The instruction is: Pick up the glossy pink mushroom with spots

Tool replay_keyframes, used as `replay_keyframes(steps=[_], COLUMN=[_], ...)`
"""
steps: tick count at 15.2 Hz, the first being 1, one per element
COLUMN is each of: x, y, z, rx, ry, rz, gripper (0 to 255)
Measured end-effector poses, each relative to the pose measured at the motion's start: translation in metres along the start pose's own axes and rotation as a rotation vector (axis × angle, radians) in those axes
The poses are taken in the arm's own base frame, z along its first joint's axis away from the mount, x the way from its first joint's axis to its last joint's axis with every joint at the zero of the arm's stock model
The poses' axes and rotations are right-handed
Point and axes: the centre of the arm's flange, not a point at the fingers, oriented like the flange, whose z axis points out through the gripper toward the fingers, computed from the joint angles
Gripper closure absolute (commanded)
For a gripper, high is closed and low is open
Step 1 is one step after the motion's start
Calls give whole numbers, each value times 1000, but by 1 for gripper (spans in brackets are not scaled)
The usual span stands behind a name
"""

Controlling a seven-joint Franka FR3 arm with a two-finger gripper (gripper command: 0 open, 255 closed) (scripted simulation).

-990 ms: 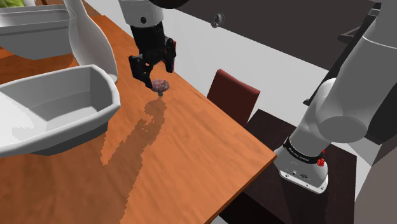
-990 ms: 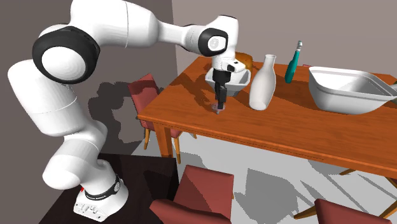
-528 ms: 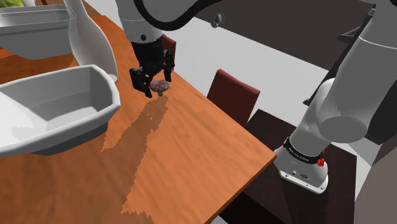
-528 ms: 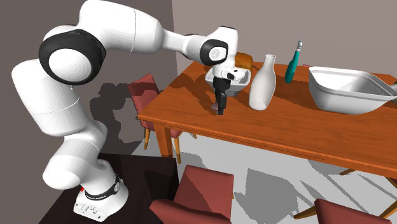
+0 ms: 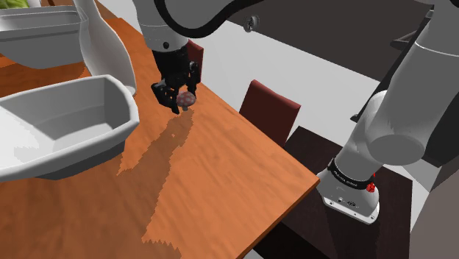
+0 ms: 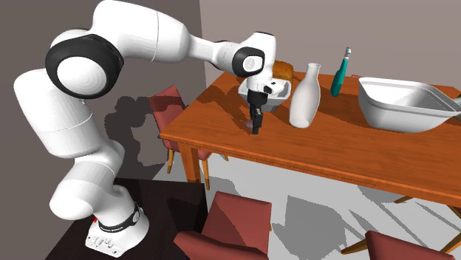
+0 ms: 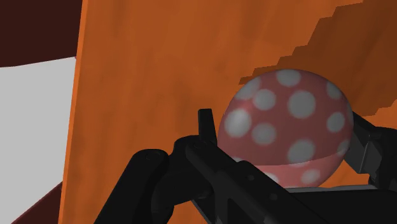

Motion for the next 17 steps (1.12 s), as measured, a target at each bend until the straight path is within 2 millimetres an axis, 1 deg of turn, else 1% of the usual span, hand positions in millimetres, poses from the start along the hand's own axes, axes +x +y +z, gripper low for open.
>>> replay_keyframes(steps=[3,5,17], x=[0,-1,-2], y=[0,1,6], z=[0,-6,-68], rx=[0,0,0], ry=[0,0,0], rz=[0,0,0], gripper=[255,255,255])
